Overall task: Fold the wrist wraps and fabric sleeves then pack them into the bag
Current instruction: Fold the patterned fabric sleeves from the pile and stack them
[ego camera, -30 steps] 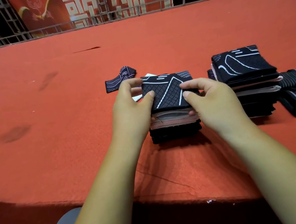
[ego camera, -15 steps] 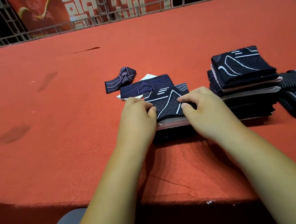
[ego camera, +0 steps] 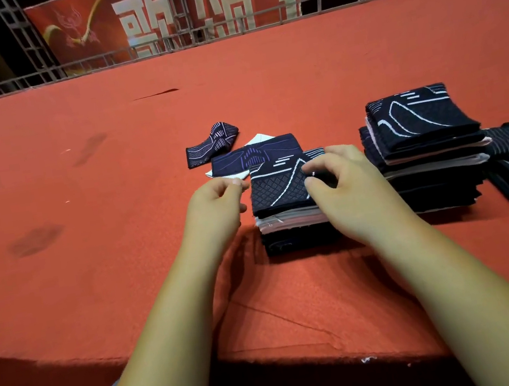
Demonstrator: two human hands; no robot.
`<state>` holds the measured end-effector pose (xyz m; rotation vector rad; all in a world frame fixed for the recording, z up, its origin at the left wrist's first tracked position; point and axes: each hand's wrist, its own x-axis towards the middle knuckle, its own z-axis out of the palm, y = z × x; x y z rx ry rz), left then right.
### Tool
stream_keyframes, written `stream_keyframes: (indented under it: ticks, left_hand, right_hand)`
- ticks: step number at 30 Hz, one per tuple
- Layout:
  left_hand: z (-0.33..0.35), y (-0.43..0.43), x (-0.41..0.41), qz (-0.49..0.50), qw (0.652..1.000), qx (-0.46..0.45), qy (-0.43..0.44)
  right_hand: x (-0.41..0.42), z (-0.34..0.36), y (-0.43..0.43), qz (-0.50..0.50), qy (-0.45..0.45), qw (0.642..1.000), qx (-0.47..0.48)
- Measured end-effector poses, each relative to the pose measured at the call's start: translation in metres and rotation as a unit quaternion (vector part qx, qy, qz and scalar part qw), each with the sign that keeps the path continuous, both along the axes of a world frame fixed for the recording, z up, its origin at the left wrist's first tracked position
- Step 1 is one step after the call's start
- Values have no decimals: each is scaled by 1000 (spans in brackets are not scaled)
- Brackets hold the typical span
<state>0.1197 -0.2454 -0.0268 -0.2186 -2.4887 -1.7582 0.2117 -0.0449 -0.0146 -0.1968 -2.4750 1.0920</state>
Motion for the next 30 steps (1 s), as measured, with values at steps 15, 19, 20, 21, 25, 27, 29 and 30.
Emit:
stream_keyframes:
  ticks: [15, 19, 20, 21, 25, 27, 29, 30]
  left_hand:
    - [6, 31, -119, -154, 904, -378, 131]
    - [-9, 36, -144, -183, 874, -444, 82]
    - [-17, 35, -154, -182, 876, -441, 73]
    - [-25, 33, -164, -180, 881, -433, 67]
    - [-37, 32, -179, -150, 893, -418, 72]
    - [-38, 32, -178, -130, 898, -416, 65]
    - [-34, 28, -171, -127, 898, -416, 70]
    - [-34, 27, -172, -113, 899, -411, 102]
  right_hand:
    - [-15, -7, 13, 56, 26, 998, 6]
    - [-16, -9, 16, 56, 30, 998, -1]
    - [-17, -10, 16, 56, 30, 998, -4]
    - [-17, -10, 17, 56, 29, 998, -8]
    - [-19, -12, 17, 65, 40, 997, -27]
    - [-18, -12, 16, 69, 47, 996, -39]
    - [-18, -12, 14, 68, 50, 996, -43]
    - [-18, -12, 14, 65, 49, 996, -40]
